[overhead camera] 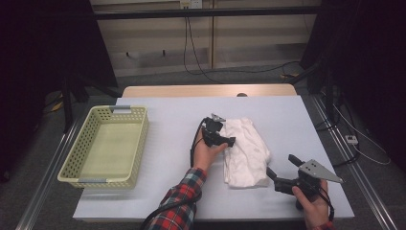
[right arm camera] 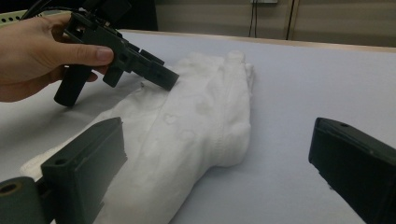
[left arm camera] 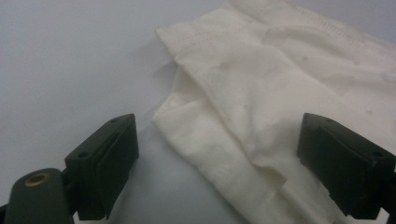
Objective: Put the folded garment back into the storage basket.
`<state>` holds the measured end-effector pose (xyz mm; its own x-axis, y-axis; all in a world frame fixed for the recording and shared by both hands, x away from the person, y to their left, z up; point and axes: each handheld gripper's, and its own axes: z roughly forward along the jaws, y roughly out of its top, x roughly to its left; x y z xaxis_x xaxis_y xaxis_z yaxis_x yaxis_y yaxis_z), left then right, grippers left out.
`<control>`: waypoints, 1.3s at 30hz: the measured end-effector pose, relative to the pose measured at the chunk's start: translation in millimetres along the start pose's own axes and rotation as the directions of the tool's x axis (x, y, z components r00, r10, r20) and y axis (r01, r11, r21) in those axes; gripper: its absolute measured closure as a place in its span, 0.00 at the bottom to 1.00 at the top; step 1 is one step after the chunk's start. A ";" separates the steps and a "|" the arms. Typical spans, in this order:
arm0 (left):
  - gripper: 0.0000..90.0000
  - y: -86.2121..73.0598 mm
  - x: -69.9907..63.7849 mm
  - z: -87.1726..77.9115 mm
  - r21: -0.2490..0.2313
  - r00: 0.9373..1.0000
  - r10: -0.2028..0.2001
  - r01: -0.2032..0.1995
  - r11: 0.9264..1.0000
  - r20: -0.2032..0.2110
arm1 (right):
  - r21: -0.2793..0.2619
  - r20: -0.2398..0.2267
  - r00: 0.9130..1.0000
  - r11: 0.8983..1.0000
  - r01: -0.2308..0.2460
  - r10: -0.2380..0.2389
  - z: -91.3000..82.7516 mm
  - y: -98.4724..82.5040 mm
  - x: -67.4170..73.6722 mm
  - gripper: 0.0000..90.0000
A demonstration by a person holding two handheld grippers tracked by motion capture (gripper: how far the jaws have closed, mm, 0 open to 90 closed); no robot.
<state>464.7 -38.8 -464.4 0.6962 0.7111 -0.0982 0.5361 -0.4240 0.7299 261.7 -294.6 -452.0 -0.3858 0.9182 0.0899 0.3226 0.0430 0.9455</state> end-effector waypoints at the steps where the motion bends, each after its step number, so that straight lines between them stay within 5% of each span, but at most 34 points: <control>1: 0.14 -0.6 -1.6 0.5 -0.006 1.000 -0.004 0.004 1.000 0.001 | 0.000 0.000 1.000 1.000 -0.002 0.002 0.3 0.0 0.1 0.04; 4: 0.18 -0.5 -8.3 1.9 -0.009 1.000 0.030 -0.030 1.000 -0.005 | 0.002 -0.005 1.000 1.000 0.006 -0.006 0.6 0.1 0.3 0.04; 10: 0.25 5.2 -23.4 5.6 0.010 1.000 0.019 -0.019 1.000 0.012 | -0.005 0.001 1.000 1.000 -0.008 0.008 -0.8 0.6 0.0 0.04; 13: 0.40 7.1 -27.9 5.0 0.013 0.999 0.011 -0.011 1.000 0.037 | -0.002 0.000 1.000 1.000 -0.002 0.002 -0.4 0.2 -0.5 0.04; 14: 0.52 7.8 -29.9 5.1 0.010 0.999 -0.001 0.001 1.000 0.042 | -0.001 -0.008 1.000 1.000 -0.011 0.011 0.5 -0.3 0.1 0.04; 16: 0.55 8.6 -31.8 4.7 0.014 0.999 -0.015 0.015 1.000 0.046 | 0.001 -0.007 1.000 1.000 -0.006 0.006 0.6 -0.4 0.0 0.04; 19: 0.80 10.0 -33.0 4.1 0.036 0.991 -0.088 0.085 0.996 0.096 | -0.002 -0.006 1.000 1.000 0.012 -0.012 -0.2 0.9 1.8 0.04; 27: 0.87 20.6 -25.6 -3.5 0.056 0.979 -0.150 0.144 0.988 0.135 | -0.003 -0.005 1.000 1.000 0.012 -0.012 -0.5 0.5 -1.2 0.04; 34: 0.88 34.5 -21.3 -18.2 0.067 0.964 -0.177 0.167 0.984 0.196 | -0.016 0.012 1.000 1.000 -0.003 0.003 -3.1 1.7 -5.0 0.04; 39: 0.88 45.2 -19.9 -26.8 0.089 0.961 -0.174 0.158 0.983 0.215 | -0.013 0.011 1.000 1.000 0.001 -0.001 -2.7 1.5 -4.6 0.04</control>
<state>462.3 -57.1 -411.4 0.6786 0.6363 -0.3670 0.6798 -0.3547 0.6419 261.6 -299.8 -450.2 -0.3768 0.9223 0.0858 0.3112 0.0388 0.9496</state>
